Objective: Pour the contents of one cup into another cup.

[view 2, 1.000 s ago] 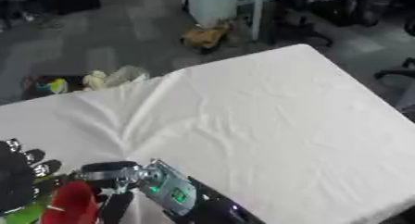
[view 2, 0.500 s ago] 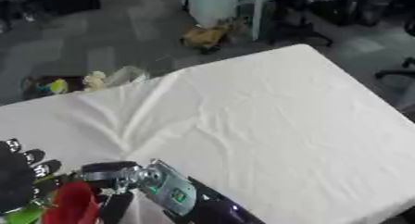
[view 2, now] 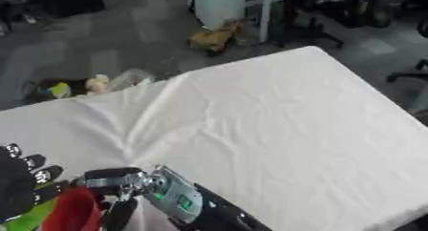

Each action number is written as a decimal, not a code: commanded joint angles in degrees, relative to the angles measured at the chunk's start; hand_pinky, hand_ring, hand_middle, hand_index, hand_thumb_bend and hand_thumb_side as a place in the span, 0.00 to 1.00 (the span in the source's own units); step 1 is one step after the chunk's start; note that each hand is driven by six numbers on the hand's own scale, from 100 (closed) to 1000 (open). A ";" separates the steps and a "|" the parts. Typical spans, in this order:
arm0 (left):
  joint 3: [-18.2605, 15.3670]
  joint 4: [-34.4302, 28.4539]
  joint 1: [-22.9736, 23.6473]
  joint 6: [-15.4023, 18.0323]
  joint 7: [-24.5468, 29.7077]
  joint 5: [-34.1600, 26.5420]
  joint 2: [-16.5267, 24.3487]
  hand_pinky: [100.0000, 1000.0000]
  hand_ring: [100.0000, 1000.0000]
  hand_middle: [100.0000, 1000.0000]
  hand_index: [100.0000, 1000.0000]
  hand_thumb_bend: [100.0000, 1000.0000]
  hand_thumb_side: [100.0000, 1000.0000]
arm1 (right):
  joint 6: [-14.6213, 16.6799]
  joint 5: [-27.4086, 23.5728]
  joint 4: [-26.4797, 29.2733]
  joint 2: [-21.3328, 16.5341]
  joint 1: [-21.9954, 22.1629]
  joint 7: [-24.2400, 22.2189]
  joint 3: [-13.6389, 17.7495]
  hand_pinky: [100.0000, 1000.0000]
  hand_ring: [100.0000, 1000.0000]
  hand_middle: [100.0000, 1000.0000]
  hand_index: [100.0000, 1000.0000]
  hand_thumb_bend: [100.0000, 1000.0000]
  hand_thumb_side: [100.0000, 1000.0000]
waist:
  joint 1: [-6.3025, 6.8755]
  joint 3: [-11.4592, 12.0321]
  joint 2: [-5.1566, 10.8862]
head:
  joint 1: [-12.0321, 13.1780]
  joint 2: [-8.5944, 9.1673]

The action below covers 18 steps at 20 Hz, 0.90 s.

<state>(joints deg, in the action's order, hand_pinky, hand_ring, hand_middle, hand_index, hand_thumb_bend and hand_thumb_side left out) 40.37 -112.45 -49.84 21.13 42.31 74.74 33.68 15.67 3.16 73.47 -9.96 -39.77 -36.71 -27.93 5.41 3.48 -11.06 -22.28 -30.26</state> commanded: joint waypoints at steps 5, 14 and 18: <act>-0.45 -1.32 -0.56 10.73 8.68 2.18 0.93 0.00 0.00 0.41 0.82 0.85 0.39 | -0.11 -0.55 0.87 -0.68 -0.80 0.03 0.28 0.32 0.00 0.00 0.35 0.00 0.00 | 0.04 0.14 1.18 | -0.06 0.59; -2.31 -2.13 -1.47 10.61 7.04 3.07 2.02 0.00 0.00 0.41 0.81 0.84 0.38 | -0.14 -0.51 0.80 -0.94 -0.78 0.14 0.34 0.32 0.00 0.00 0.35 0.00 0.00 | 0.08 0.42 1.35 | -0.22 0.74; -2.11 -2.14 -1.19 11.04 6.81 3.47 2.04 0.00 0.00 0.41 0.82 0.84 0.39 | -0.11 -0.49 0.77 -0.91 -0.76 0.12 0.31 0.32 0.00 0.00 0.35 0.00 0.00 | 0.09 0.40 1.37 | -0.30 0.79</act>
<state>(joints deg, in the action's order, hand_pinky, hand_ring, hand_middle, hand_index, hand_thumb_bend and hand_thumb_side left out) 39.25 -113.61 -50.28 23.07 40.37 77.67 34.32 15.61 3.11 73.47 -10.40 -39.77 -36.75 -27.93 5.56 3.85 -10.84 -22.37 -30.09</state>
